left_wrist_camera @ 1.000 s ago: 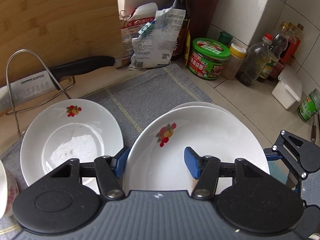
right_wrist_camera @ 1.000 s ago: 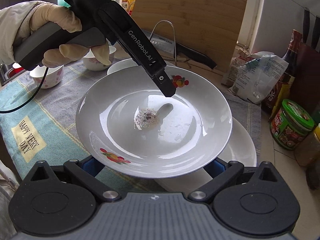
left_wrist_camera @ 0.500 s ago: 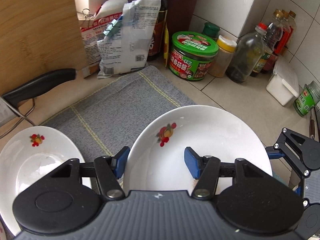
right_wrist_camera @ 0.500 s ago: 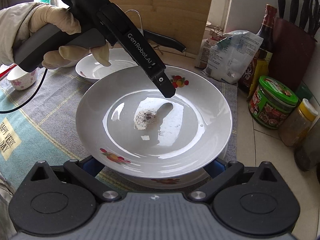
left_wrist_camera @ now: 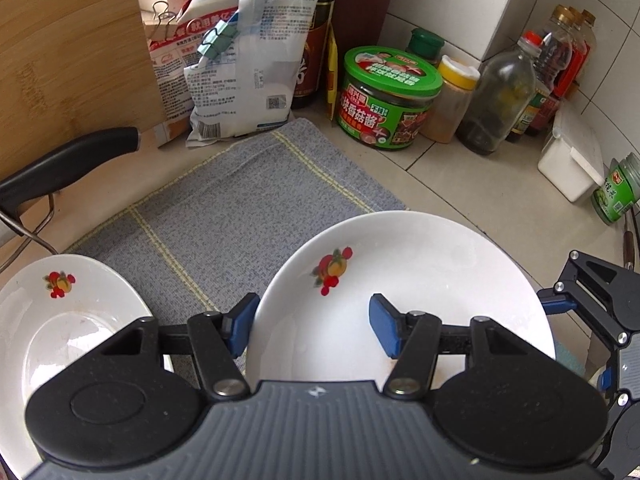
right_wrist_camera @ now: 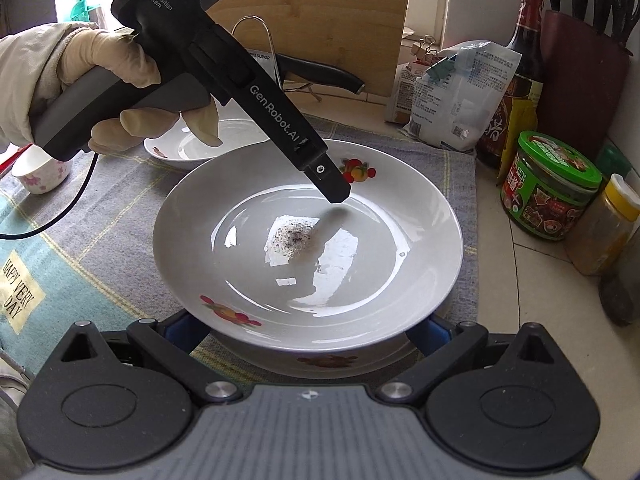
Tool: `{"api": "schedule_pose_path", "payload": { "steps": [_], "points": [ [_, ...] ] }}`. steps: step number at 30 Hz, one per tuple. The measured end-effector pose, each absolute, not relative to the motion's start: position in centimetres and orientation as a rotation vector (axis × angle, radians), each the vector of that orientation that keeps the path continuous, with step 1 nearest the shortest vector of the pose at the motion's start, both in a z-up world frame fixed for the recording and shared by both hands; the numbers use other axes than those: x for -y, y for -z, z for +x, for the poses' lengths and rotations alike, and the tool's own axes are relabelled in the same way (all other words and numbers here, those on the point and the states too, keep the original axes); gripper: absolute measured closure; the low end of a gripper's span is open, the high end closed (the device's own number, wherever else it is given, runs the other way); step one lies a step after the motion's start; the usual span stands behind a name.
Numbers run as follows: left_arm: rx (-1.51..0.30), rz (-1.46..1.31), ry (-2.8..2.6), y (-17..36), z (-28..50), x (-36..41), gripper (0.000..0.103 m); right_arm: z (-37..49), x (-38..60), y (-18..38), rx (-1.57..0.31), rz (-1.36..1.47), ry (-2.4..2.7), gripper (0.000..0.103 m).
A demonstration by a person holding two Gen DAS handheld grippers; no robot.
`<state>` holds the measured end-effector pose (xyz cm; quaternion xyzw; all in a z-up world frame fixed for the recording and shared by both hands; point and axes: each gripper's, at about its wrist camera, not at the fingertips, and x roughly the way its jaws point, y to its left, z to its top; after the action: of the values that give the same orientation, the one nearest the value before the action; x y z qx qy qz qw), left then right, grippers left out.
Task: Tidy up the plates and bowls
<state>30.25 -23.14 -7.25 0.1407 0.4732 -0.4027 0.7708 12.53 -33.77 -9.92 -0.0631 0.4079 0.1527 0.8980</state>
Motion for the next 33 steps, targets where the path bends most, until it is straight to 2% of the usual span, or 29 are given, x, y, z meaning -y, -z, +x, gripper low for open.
{"api": "schedule_pose_path", "payload": {
  "steps": [16, 21, 31, 33],
  "points": [
    [-1.038, 0.3, 0.871, 7.7, 30.4, 23.0, 0.043, 12.4, 33.1, 9.8, -0.867, -0.136, -0.296, 0.0],
    [-1.027, 0.287, 0.879, 7.8, 30.0, 23.0, 0.033, 12.0, 32.9, 9.7, -0.864, -0.152, -0.277, 0.0],
    [-1.023, 0.254, 0.873, 8.0, 29.6, 22.9, 0.03, 10.7, 32.8, 10.2, -0.886, -0.171, -0.225, 0.0],
    [-1.006, 0.238, 0.868, 7.6, 29.4, 22.6, 0.024, 10.5, 32.7, 10.0, -0.879, -0.167, -0.219, 0.0]
  ]
}}
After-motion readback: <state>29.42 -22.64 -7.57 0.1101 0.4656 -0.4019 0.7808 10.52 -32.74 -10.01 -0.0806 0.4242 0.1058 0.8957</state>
